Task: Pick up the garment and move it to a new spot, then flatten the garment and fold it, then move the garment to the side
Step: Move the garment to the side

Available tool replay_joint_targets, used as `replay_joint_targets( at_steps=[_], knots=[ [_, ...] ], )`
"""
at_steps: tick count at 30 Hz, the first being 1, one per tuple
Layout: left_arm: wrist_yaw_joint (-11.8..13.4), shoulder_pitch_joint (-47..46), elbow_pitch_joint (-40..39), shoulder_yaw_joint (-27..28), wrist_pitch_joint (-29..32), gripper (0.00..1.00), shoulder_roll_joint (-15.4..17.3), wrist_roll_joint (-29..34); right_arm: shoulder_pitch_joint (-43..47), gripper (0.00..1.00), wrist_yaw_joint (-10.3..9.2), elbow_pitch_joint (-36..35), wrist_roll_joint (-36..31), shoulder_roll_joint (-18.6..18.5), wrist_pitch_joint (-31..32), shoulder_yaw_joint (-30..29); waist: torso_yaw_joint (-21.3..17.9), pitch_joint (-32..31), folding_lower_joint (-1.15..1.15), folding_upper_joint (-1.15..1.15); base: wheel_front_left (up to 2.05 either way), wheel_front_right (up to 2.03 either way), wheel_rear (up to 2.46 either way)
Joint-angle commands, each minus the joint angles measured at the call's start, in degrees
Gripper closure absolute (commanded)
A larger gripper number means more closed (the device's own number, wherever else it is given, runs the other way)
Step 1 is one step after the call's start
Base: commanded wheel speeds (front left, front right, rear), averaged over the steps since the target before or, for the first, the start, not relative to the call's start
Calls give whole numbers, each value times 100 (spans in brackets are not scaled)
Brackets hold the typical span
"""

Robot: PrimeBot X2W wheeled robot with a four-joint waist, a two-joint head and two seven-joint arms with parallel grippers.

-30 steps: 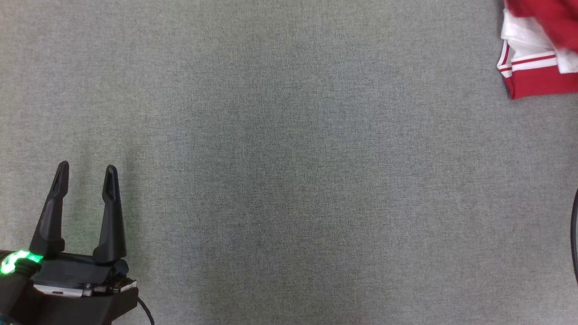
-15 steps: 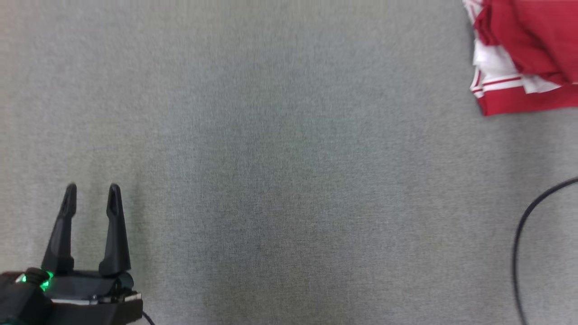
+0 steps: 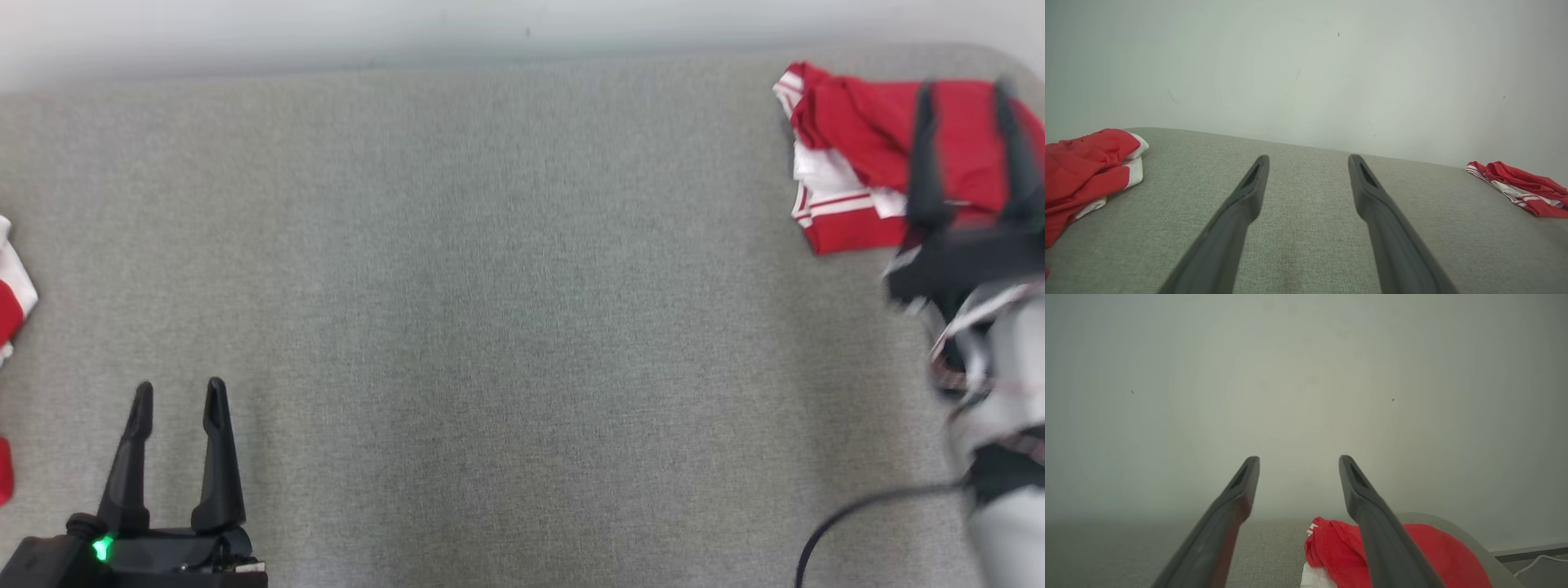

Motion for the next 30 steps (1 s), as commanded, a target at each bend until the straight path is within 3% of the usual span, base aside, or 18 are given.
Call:
replay_joint_targets(
  at_steps=[1, 14, 30],
  knots=[
    [25, 67, 18, -6, -22, 0, -4, -30, 140, 0, -4, -49, -18, 47, -5, 23, 8, -161, 1, 0, 0, 0, 0],
    [312, 417, 233, -131, -22, 0, -5, -183, 1876, 0, -4, -1067, -375, 996, -5, 123, -69, -718, 1, 0, 0, 0, 0],
    [678, 696, 531, -389, -22, 0, -4, -130, 3526, 0, -4, -1619, -909, 1420, -6, 92, 199, -1237, 1, 0, 0, 0, 0]
  ],
)
